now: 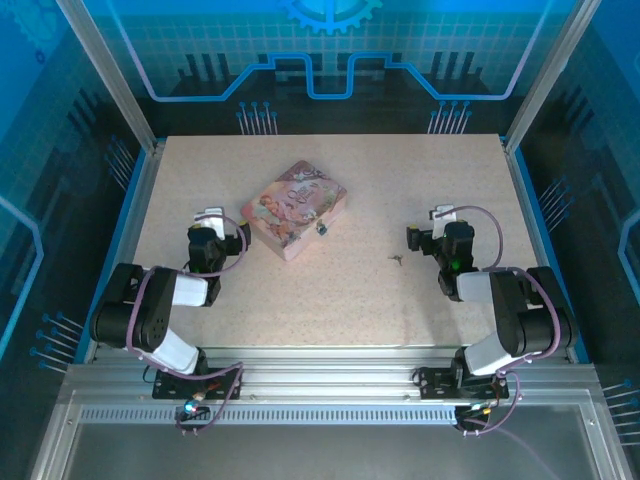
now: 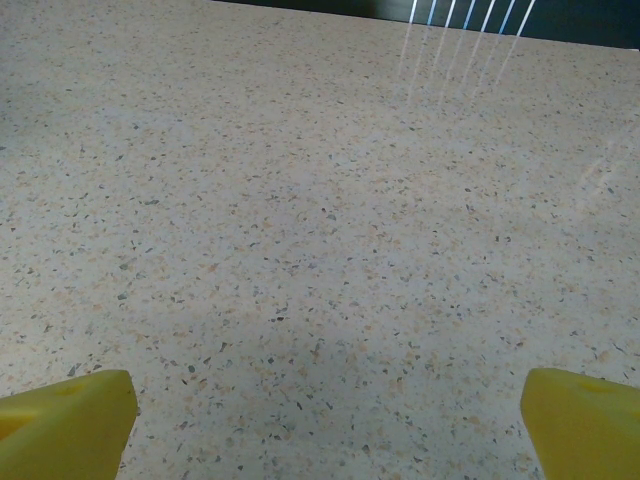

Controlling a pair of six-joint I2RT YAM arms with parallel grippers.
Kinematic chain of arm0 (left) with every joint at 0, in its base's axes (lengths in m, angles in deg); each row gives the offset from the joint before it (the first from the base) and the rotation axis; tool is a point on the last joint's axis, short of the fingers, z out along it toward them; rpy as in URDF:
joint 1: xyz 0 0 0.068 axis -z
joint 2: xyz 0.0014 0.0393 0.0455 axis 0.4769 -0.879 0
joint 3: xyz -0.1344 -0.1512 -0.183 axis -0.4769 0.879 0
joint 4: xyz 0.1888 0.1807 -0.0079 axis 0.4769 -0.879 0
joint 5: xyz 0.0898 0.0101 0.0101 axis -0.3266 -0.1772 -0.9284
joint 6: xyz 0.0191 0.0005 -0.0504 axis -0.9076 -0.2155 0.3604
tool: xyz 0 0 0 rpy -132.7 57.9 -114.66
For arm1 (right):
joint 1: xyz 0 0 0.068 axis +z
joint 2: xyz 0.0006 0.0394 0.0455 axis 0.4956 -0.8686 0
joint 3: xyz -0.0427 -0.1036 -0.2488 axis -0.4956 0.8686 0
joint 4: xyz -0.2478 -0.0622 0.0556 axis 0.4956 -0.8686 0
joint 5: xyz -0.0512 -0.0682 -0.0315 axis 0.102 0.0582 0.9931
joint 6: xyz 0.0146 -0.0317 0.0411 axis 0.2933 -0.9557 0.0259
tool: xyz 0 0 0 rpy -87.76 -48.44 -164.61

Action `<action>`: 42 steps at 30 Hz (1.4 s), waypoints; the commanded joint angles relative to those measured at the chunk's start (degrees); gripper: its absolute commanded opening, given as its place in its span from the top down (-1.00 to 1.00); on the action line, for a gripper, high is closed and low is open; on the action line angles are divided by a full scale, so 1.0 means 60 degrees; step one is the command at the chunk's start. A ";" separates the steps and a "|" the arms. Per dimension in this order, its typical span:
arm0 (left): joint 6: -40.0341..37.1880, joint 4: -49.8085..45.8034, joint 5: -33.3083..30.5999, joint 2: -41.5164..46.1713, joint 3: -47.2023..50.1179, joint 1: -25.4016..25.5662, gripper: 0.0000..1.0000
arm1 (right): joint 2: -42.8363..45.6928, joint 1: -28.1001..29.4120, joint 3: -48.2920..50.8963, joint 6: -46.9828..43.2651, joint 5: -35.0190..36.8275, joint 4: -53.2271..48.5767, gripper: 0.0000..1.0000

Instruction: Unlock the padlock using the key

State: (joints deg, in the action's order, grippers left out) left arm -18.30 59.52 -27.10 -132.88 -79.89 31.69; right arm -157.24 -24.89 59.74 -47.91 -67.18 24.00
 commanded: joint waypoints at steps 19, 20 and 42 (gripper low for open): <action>0.0020 -0.0280 0.0073 0.0314 -0.0239 -0.0241 -0.98 | 0.0406 -0.0012 -0.0290 0.0184 0.0198 -0.0422 -0.99; 0.0088 -0.0669 -0.0117 0.0594 -0.0311 -0.0241 -0.98 | 0.0691 -0.0023 -0.0543 0.0182 0.0194 -0.1210 -1.00; 0.6552 -0.7585 0.3790 0.3201 -0.2817 -0.0886 -0.98 | -0.1139 -0.0576 -0.7460 0.5591 -0.5976 -0.8507 -0.94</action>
State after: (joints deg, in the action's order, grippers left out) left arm 13.83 18.74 -15.37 -112.05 -95.69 26.37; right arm -160.37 -30.42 17.82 -17.44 -94.08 -19.71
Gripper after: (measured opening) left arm 0.990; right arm 0.966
